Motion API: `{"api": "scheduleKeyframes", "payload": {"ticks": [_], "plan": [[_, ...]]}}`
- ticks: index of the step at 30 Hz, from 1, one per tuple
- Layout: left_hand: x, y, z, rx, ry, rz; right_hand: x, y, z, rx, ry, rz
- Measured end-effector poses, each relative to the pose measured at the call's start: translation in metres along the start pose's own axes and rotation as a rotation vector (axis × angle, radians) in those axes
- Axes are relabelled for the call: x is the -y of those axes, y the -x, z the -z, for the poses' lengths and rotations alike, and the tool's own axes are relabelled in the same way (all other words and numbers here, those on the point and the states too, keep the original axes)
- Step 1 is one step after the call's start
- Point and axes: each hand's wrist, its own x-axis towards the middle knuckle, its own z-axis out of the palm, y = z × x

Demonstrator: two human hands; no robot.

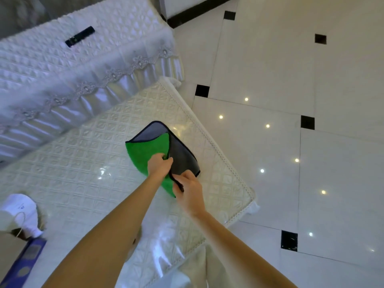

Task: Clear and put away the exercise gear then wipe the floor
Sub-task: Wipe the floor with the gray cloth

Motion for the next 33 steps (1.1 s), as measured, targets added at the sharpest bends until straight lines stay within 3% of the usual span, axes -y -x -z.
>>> {"api": "scheduleKeyframes", "payload": {"ticks": [6, 7, 9, 12, 16, 18, 21, 25, 29, 33], "plan": [[-0.036, 0.034, 0.037, 0.105, 0.399, 0.08, 0.044, 0.011, 0.044, 0.033, -0.037, 0.084], [-0.04, 0.042, 0.041, 0.105, 0.346, 0.038, 0.049, 0.012, 0.051, 0.046, -0.029, 0.091], [-0.051, 0.066, 0.051, 0.186, -0.04, -0.101, 0.059, 0.015, 0.063, 0.064, -0.019, 0.115], [-0.061, 0.091, 0.062, 0.372, -0.513, -0.075, 0.073, 0.021, 0.079, 0.113, -0.035, 0.153], [-0.067, 0.097, 0.078, 0.549, -0.643, 0.016, 0.082, 0.034, 0.096, 0.127, -0.004, 0.164], [-0.068, 0.1, 0.083, 0.506, -0.533, 0.005, 0.086, 0.038, 0.102, 0.125, -0.005, 0.146], [-0.066, 0.111, 0.086, 0.305, -0.394, -0.231, 0.09, 0.045, 0.111, 0.126, -0.025, 0.139], [-0.051, 0.131, 0.089, 0.109, -0.087, -0.416, 0.092, 0.046, 0.13, 0.18, -0.044, 0.066], [-0.052, 0.152, 0.102, 0.079, 0.029, -0.548, 0.094, 0.035, 0.156, 0.013, 0.078, 0.098], [-0.08, 0.176, 0.125, 0.144, 0.032, -0.78, 0.104, 0.013, 0.186, -0.024, 0.361, 0.322]]}}
